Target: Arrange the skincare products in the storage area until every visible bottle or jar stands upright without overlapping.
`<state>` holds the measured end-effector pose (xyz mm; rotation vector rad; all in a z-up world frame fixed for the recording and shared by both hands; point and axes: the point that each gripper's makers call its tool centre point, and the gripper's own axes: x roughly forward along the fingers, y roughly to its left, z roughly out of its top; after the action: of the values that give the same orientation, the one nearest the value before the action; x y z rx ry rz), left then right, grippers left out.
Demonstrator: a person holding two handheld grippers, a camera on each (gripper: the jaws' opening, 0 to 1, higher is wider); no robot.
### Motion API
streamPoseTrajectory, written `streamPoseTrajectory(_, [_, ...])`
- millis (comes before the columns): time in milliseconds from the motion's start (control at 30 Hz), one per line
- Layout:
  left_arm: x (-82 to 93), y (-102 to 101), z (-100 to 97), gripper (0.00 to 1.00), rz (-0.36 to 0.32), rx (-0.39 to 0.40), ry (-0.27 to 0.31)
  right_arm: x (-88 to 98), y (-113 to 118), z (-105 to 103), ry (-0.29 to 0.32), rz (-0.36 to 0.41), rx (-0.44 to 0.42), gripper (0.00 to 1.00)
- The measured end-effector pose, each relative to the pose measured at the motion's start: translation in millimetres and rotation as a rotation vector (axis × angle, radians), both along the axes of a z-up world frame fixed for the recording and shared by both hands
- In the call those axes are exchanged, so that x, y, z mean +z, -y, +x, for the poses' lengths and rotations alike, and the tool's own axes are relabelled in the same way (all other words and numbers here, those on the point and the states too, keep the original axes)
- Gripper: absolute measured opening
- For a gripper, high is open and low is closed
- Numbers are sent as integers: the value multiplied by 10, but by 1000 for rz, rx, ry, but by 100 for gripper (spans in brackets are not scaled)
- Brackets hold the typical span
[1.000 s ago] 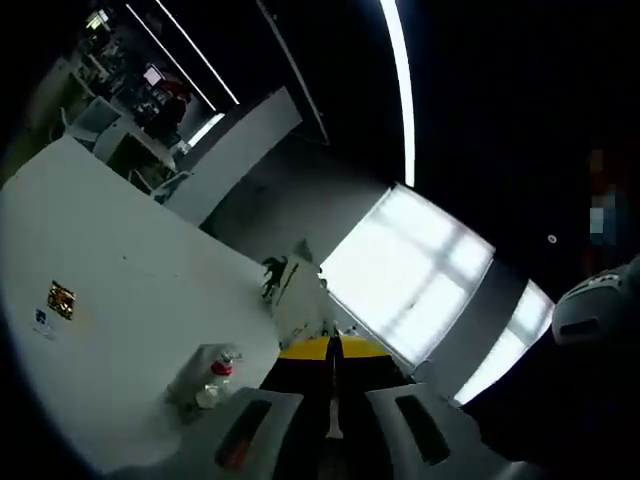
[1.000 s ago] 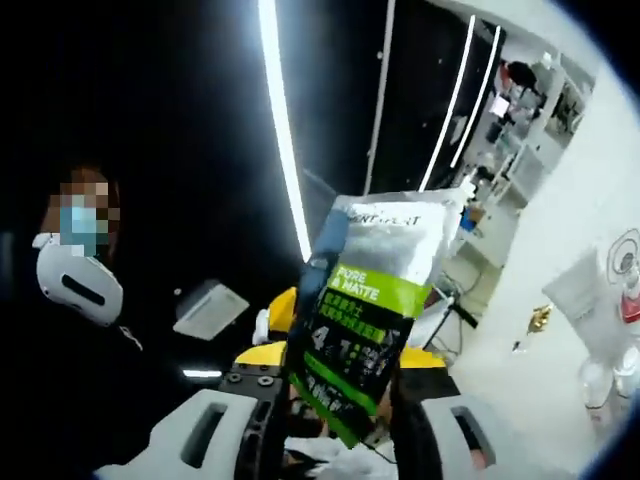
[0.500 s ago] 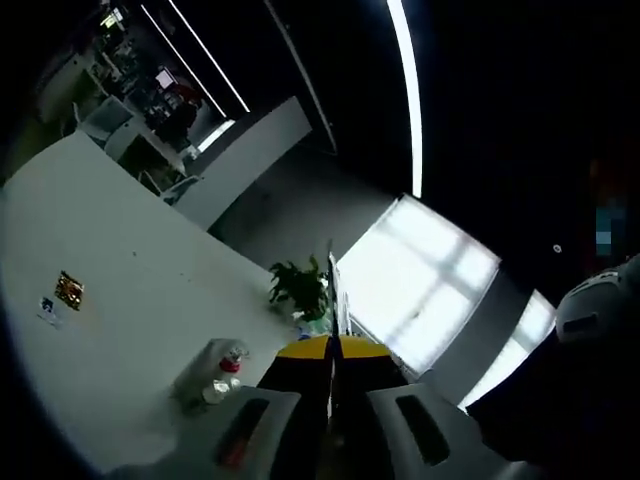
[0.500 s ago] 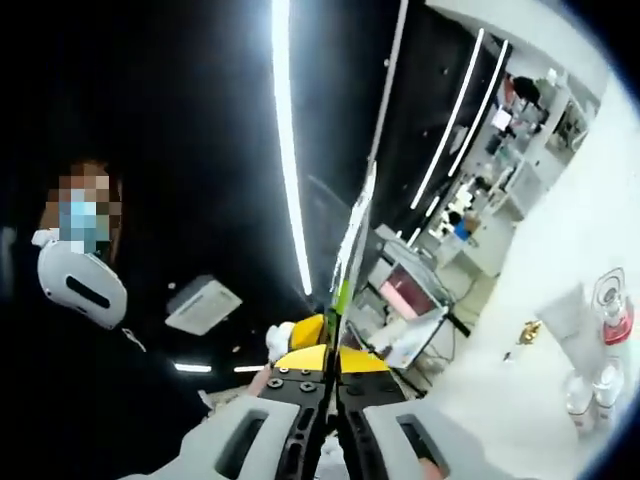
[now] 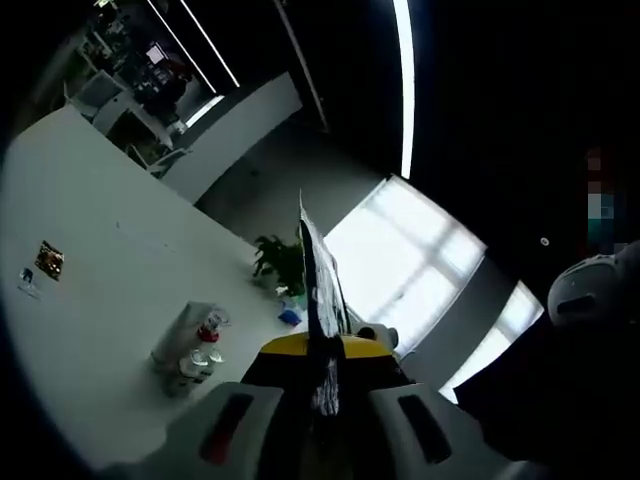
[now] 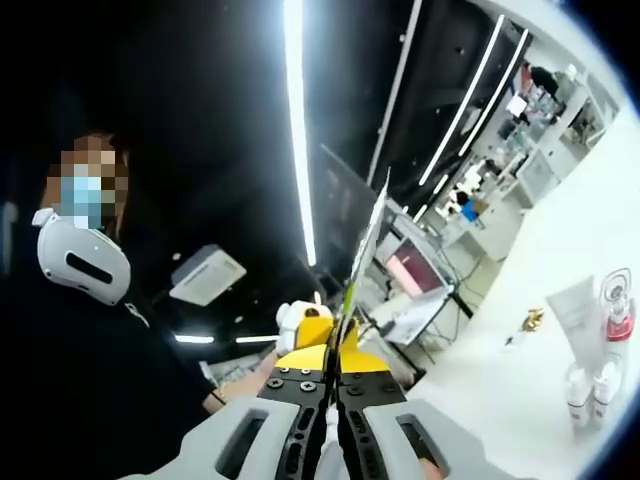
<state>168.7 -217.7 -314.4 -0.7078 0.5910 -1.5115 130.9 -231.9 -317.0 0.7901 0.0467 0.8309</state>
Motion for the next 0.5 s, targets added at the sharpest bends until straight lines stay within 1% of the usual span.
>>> streamPoseTrajectory(33, [2,-1,2,2,1,2,-9,-6,-3,1,-1,-5,0,0])
streamPoseTrajectory(100, [-14,-5,21,0,11,9,-8,-19,-10,1,-2,-16,-1,0])
streamPoseTrajectory(167, [-54,-9,59,0,31,22,-1,-37,-3,5,-6,-26,-7,0])
streamPoseTrajectory(267, [-76,-7,80,0,40,28,5,-54,7,3,-8,-42,-15,0])
streamPoseTrajectory(333, [-82,-5,80,0,44,30,4,-63,10,-5,0,-70,-25,0])
streamPoseTrajectory(433, [-71,-3,71,0,37,33,16,-95,28,7,40,-157,-57,0])
streamPoseTrajectory(467, [-53,3,40,0,29,31,14,-127,41,19,48,-205,-74,0])
streamPoseTrajectory(500, [-52,2,41,0,24,30,11,-136,23,2,59,-233,-63,7])
